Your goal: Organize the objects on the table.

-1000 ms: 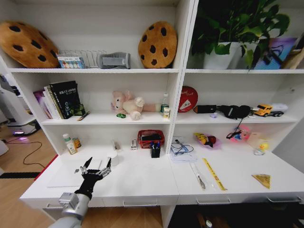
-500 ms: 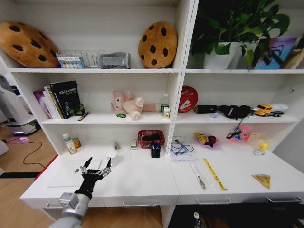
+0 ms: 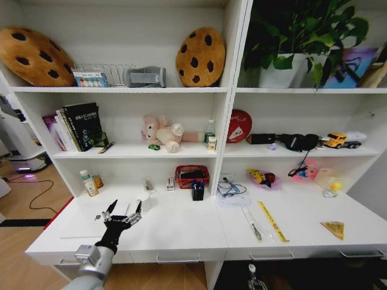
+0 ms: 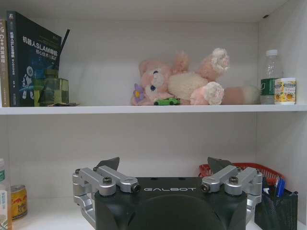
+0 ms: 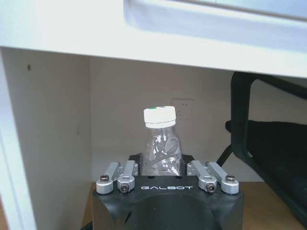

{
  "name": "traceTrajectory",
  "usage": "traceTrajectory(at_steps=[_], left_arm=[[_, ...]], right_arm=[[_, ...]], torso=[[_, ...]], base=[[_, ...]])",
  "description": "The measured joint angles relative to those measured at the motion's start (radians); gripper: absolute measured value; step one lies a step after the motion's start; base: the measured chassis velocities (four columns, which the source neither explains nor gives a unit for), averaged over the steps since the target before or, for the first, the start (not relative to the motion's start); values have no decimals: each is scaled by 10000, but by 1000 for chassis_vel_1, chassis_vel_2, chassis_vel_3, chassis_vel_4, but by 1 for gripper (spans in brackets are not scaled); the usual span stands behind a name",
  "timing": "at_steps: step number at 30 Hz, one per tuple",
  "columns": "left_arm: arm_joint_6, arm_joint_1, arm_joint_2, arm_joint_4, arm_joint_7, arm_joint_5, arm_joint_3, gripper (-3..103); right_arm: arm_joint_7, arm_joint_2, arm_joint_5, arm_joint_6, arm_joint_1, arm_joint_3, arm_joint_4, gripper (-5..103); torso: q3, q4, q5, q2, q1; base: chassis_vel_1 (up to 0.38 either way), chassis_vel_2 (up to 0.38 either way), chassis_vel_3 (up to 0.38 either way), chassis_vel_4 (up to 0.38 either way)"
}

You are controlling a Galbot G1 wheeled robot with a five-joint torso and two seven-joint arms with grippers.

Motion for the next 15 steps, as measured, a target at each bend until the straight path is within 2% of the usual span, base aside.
traceTrajectory(at_steps=[3, 4, 5, 8, 9, 12, 13, 14, 15], left_arm=[[0, 0, 0, 0, 0, 0, 0, 100], [-1, 1, 0, -1, 0, 0, 0, 100], [-1, 1, 0, -1, 0, 0, 0, 100], [0, 0, 0, 0, 0, 0, 0, 100], [0, 0, 0, 0, 0, 0, 0, 100], [0, 0, 0, 0, 0, 0, 0, 100], [0, 1, 0, 0, 0, 0, 0, 100], [0, 1, 0, 0, 0, 0, 0, 100], [0, 1, 0, 0, 0, 0, 0, 100]], right_arm=[[151, 20, -52, -16, 18, -4, 69, 48], [333, 46, -111, -76, 24, -5, 193, 59], [333, 46, -111, -76, 24, -5, 193, 59], [628, 92, -123, -245, -12, -1, 523, 76], [628, 92, -123, -245, -12, -1, 523, 76], [743, 101, -122, -334, -97, -1, 735, 86], [818, 108, -101, -504, -245, -1, 1035, 91], [818, 108, -101, -504, -245, -1, 1035, 91], [846, 144, 23, -859, -487, -5, 1518, 96]], torso=[[0, 0, 0, 0, 0], [0, 0, 0, 0, 0], [0, 0, 0, 0, 0], [0, 0, 0, 0, 0], [0, 0, 0, 0, 0], [0, 1, 0, 0, 0], [0, 1, 0, 0, 1], [0, 1, 0, 0, 1], [0, 0, 0, 0, 0]], base=[[0, 0, 0, 0], [0, 0, 0, 0], [0, 0, 0, 0], [0, 0, 0, 0], [0, 0, 0, 0], [0, 0, 0, 0], [0, 0, 0, 0], [0, 0, 0, 0], [0, 0, 0, 0]])
